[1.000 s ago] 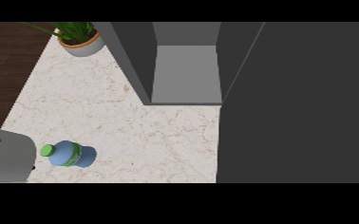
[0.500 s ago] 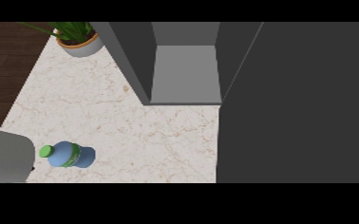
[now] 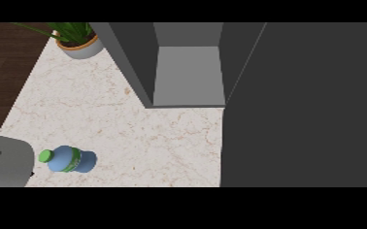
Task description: Pick up the bottled water, place it into the cabinet and close the cabinet
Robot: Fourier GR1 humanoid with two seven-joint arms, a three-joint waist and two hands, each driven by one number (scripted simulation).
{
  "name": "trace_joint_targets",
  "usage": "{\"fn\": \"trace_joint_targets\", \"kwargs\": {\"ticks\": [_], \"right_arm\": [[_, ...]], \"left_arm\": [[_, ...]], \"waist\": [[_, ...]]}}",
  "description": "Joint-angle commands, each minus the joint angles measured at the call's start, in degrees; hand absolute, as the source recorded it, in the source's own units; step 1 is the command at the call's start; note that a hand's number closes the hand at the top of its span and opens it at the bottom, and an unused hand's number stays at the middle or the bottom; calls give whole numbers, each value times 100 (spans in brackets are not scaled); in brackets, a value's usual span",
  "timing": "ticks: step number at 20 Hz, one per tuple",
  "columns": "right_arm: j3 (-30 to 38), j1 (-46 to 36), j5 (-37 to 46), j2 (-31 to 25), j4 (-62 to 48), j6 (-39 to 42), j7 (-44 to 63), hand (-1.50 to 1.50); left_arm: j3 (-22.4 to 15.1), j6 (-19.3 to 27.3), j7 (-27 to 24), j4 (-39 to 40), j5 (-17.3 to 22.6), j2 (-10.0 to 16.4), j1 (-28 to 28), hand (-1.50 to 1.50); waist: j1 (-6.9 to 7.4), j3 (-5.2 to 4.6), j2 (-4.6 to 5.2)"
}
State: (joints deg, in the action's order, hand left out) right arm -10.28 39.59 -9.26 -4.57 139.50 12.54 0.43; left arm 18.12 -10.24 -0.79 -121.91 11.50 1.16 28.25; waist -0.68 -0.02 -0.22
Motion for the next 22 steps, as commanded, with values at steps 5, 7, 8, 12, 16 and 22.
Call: {"fn": "trace_joint_targets", "kwargs": {"ticks": [5,7,8,12,16,22], "right_arm": [[-377,1057,98,-76,1348,84,115,-150],[488,801,-552,-383,739,440,-308,-150],[-41,707,-148,-149,1108,85,175,-150],[-191,1089,31,-109,969,282,-284,-150],[-58,1218,-8,-154,733,465,-620,-150],[149,1658,-239,-307,838,665,-957,-150]], "left_arm": [[282,-105,-763,1738,-257,137,-656,-150],[133,-168,-1009,1956,-404,-6,-598,-150],[290,39,-977,2468,-480,227,-1286,-150],[545,-57,-1649,3538,-429,295,-1516,-150],[605,-38,-2597,4520,-655,215,-1608,-150],[761,81,-3167,5885,-806,473,-2274,-150]], "waist": [[-64,-7,-2],[-1,2,6],[-19,-5,21],[-41,-7,12],[-34,-5,8],[-63,-3,9]]}}
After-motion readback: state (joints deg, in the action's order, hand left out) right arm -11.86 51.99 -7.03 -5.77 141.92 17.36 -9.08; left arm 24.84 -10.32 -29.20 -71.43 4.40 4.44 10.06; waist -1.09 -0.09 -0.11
